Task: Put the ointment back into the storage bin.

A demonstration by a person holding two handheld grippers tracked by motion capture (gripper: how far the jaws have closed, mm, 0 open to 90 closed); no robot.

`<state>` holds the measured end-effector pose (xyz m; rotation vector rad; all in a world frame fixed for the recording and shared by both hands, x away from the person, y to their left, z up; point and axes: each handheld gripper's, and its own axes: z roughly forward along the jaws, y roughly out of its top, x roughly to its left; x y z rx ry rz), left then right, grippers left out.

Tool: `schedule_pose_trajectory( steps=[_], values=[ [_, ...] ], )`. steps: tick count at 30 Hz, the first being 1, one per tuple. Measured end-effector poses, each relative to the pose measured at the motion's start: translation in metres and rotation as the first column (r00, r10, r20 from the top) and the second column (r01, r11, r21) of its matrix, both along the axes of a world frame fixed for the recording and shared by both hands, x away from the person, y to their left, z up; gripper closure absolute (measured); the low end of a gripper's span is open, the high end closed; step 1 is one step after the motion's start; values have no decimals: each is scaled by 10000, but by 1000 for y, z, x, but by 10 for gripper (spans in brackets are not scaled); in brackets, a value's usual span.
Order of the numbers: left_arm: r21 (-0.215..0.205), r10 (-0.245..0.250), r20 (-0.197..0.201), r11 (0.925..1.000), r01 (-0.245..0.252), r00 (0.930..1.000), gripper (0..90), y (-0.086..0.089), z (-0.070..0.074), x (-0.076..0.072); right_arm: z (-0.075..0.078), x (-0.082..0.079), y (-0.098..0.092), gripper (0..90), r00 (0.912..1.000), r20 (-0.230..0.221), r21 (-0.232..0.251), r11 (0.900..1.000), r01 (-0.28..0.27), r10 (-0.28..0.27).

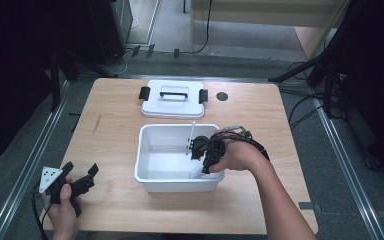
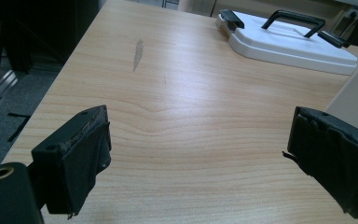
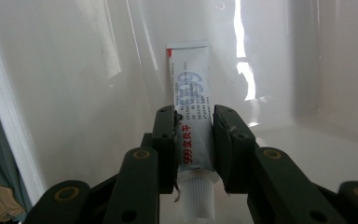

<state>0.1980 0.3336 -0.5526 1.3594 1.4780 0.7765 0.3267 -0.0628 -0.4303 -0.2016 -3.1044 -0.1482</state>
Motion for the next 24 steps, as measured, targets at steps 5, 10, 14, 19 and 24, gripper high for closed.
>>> schedule_pose_trajectory(
  steps=[5,10,14,19,24],
  values=[
    [3,6,4,10000,-6,10000,68,0,0,0,-3,-1,3,725,10000,-94,-149,9999,-24,23],
    [6,-1,4,10000,1,10000,68,0,0,0,-6,-1,5,725,9999,-166,-260,9997,-13,8],
    [7,-4,2,10000,4,10000,68,0,0,0,-7,0,6,725,9998,-200,-243,9997,-86,81],
    [4,-5,0,10000,5,10000,68,0,0,0,-8,-1,7,724,9995,-321,-376,9993,51,-63],
    [2,-10,2,10000,10,10000,68,0,0,0,-10,0,8,724,9993,-368,-459,9989,88,-105]
  ],
)
